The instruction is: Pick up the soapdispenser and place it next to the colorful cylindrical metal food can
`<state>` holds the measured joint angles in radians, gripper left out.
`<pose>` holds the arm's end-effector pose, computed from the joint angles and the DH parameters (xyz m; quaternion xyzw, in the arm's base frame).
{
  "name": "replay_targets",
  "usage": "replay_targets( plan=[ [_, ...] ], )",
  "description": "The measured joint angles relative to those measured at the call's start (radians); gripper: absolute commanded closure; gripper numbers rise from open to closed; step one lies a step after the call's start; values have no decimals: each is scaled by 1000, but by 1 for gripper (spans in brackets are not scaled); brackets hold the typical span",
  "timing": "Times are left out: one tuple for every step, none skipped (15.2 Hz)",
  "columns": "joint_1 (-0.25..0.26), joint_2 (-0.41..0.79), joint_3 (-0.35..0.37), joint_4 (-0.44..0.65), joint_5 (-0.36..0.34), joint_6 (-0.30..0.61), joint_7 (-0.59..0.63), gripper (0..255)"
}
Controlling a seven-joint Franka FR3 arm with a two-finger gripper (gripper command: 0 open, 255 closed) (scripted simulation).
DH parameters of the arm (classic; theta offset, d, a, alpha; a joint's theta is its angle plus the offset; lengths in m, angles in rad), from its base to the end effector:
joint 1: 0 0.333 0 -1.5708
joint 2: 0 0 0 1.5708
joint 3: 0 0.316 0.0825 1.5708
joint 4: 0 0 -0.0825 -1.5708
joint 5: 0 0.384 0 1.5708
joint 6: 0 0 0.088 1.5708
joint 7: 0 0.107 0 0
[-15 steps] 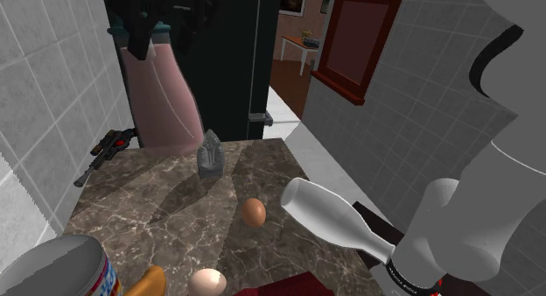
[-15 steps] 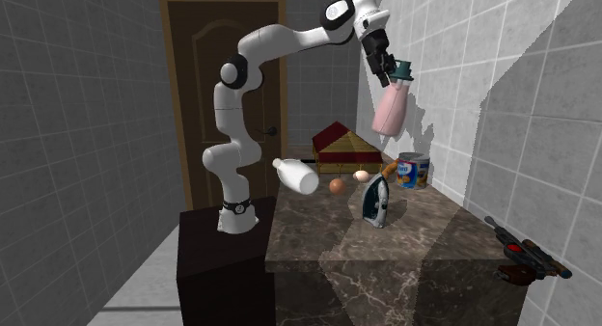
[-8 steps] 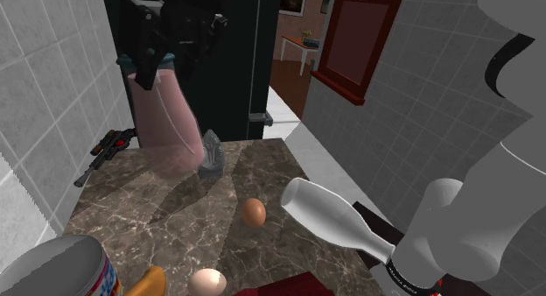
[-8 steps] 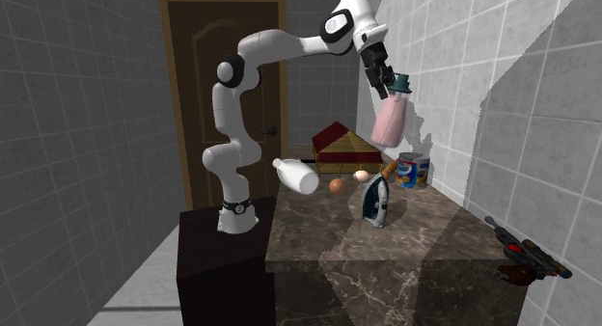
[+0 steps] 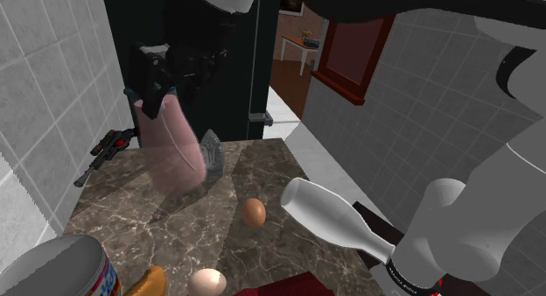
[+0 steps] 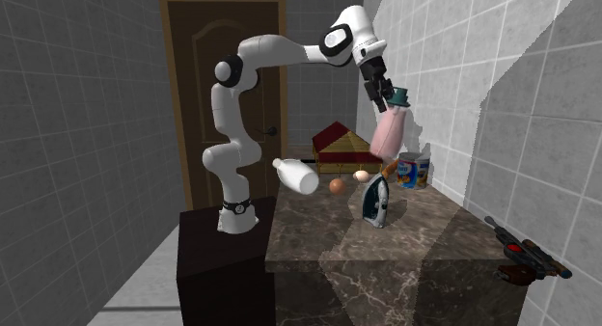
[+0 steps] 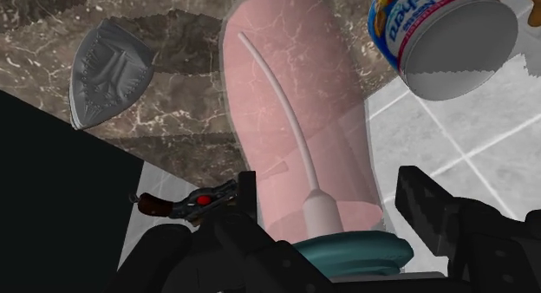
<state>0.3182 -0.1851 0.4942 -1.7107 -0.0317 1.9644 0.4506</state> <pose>0.3504 0.4063 0.6864 -0.9592 -0.1840 -0.2015 0.0742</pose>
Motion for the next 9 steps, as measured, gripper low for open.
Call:
replay_targets(
  plan=[
    [0, -3, -1, -18, 1, 15, 0, 255],
    [0, -3, -1, -31, 2, 28, 0, 255],
    [1, -8, -2, -51, 4, 44, -1, 255],
    [1, -16, -4, -69, 8, 55, -4, 255],
    [1, -17, -5, -85, 9, 70, -5, 255],
    [2, -22, -4, -106, 10, 86, -1, 255],
    [2, -21, -4, -120, 10, 101, -2, 255],
    [3, -21, -3, -134, 9, 115, 1, 255],
    [3, -25, -4, -150, 11, 127, 0, 255]
  ],
)
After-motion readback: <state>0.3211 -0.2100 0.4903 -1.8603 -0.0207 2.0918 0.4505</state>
